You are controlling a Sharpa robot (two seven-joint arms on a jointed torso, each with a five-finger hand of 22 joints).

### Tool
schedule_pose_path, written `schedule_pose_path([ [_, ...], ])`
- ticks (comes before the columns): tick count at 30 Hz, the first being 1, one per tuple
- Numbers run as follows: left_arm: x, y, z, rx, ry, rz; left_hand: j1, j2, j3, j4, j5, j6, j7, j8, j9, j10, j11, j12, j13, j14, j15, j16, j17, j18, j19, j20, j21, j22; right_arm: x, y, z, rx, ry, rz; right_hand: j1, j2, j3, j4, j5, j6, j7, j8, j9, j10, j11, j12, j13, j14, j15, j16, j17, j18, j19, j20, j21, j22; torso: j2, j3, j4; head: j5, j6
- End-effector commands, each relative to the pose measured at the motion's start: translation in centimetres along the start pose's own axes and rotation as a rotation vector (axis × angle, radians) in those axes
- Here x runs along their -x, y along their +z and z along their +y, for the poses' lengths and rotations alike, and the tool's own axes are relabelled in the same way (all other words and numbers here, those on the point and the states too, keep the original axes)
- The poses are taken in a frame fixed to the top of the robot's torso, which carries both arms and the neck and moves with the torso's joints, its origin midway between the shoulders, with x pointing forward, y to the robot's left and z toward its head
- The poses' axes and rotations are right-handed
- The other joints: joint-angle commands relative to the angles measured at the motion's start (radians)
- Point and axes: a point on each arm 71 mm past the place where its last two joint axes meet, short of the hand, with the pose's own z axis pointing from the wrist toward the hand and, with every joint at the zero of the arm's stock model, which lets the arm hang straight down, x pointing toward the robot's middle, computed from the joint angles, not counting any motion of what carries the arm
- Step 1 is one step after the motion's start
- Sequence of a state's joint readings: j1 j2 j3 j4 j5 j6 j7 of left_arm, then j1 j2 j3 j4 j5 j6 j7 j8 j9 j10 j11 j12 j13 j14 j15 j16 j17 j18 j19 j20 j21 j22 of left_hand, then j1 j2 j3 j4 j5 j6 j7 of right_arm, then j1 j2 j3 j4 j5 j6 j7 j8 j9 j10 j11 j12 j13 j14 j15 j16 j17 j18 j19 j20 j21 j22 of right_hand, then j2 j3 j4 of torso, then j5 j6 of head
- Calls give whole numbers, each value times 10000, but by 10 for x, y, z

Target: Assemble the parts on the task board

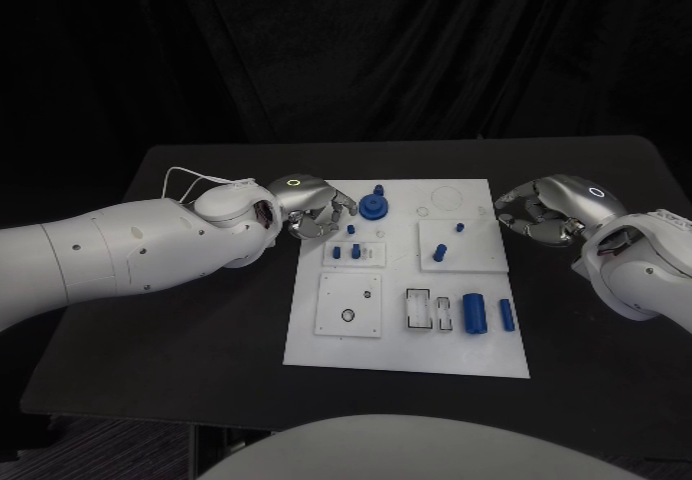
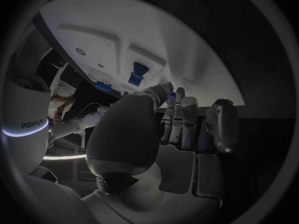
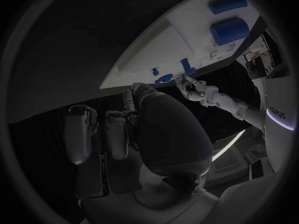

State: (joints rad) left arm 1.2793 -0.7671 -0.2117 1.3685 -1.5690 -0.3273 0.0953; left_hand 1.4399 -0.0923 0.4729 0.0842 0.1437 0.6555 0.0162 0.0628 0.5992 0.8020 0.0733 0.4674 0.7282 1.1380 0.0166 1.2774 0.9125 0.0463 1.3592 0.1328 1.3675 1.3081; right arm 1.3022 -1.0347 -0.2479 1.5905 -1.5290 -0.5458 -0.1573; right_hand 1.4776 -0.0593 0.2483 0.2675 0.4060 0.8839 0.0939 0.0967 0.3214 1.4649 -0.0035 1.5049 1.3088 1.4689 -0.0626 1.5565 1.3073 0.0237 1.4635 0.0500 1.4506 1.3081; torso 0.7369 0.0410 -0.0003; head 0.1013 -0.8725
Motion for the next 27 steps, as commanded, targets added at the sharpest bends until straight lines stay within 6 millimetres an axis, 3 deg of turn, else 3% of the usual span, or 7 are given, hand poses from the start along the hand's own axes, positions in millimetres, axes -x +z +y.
schedule_pose_path([
  [1, 12, -10, 4, -232, 196, -1712, 68, -162, 177, -17, -106, -6, 51, 21, -214, -571, 108, -59, 128, -1846, 127, -1128, -1625, 463, -1619, 87, -1545, 1343, 4, -3, 2, 143, 92, -456, 20, -170, 87, -40, 66, 157, 55, -17, -5, -149, 55, -574, 1436, 916, 6, -256, 2332, 159, 298, -26, -432, 2097, 10, 2, 1, -14, -2],
  [5, 20, -25, 13, -332, -207, -2714, 31, -309, 380, 71, -526, -5, 357, 21, -414, -1682, 326, -304, 115, -4133, 398, -2674, -2460, 1191, -6267, 204, -5870, 52, 10, -6, 4, 318, 173, -895, 96, -317, 172, -63, 64, 211, 111, -13, -9, -1077, 114, -1462, 682, 892, 69, -320, 2285, 181, 238, 26, -541, 2067, 8, -5, 5, 11, -2],
  [10, 26, -45, 29, -811, -2859, -3317, -230, -56, 44, 772, -36, -170, 984, 13, -603, -4150, 41, -479, -36, -7475, 356, -5675, -3593, 1049, -9526, -42, -8629, -916, 23, -1, 11, 567, 98, -1132, 263, -611, 428, -69, 92, 375, 254, 34, 18, -4192, 307, -4380, -1607, 777, 240, -626, 2059, 297, -44, 170, -1084, 1906, 1, -7, 0, 104, -2],
  [11, 27, -48, 31, -944, -3479, -3386, -704, -53, -377, 1319, 741, -214, 643, 24, -642, -4766, -2, -663, -219, -8435, 284, -6701, -4131, 959, -10813, -169, -10082, -1876, 26, 2, 14, 667, 24, -1157, 312, -686, 536, -72, 132, 281, 298, -23, 4, -5681, 372, -5881, -2776, 723, 294, -750, 1969, 342, -159, 222, -1299, 1843, 2, -8, -5, 124, -2],
  [13, 28, -55, 38, -1186, -4957, -3585, -1745, 208, -1691, 1896, 1192, -154, 103, -8, -1123, -5481, -646, -1039, -1268, -9422, -195, -9736, -6298, 1081, -10727, -522, -12021, -4037, 34, 10, 23, 940, -229, -1139, 336, -863, 687, -86, 197, 169, 333, -83, 4, -6495, 457, -7082, -3736, 665, 378, -859, 1889, 379, -254, 301, -1472, 1800, 2, -13, -8, 130, -2],
  [16, 26, -60, 41, -1296, -6854, -3729, -2202, 742, -2876, 2066, 1494, -748, 20, -40, -2210, -6258, -679, -2168, -3532, -10177, -164, -11659, -7858, 820, -10838, -790, -13111, -5986, 38, 17, 32, 1188, -580, -916, 314, -1037, 870, -218, 443, 7, 241, -111, 79, -7148, 682, -8646, -5099, 555, 506, -1066, 1734, 423, -393, 421, -1720, 1743, 3, -11, -27, 146, -2],
  [27, 16, -72, 28, -1558, -13240, -4039, -1793, 2184, -5760, 2082, 1098, -2681, -4, -192, -4666, -7419, -852, -3420, -6564, -11380, 192, -12774, -9125, 891, -12819, -298, -13320, -10497, 19, 21, 42, 1440, -2128, 174, 56, -1464, -115, -549, -67, -386, -101, -216, 44, -9003, 1247, -10731, -7319, 602, 755, -846, 1863, 363, -265, 689, -1486, 1840, 1, -50, 23, -360, -2],
])
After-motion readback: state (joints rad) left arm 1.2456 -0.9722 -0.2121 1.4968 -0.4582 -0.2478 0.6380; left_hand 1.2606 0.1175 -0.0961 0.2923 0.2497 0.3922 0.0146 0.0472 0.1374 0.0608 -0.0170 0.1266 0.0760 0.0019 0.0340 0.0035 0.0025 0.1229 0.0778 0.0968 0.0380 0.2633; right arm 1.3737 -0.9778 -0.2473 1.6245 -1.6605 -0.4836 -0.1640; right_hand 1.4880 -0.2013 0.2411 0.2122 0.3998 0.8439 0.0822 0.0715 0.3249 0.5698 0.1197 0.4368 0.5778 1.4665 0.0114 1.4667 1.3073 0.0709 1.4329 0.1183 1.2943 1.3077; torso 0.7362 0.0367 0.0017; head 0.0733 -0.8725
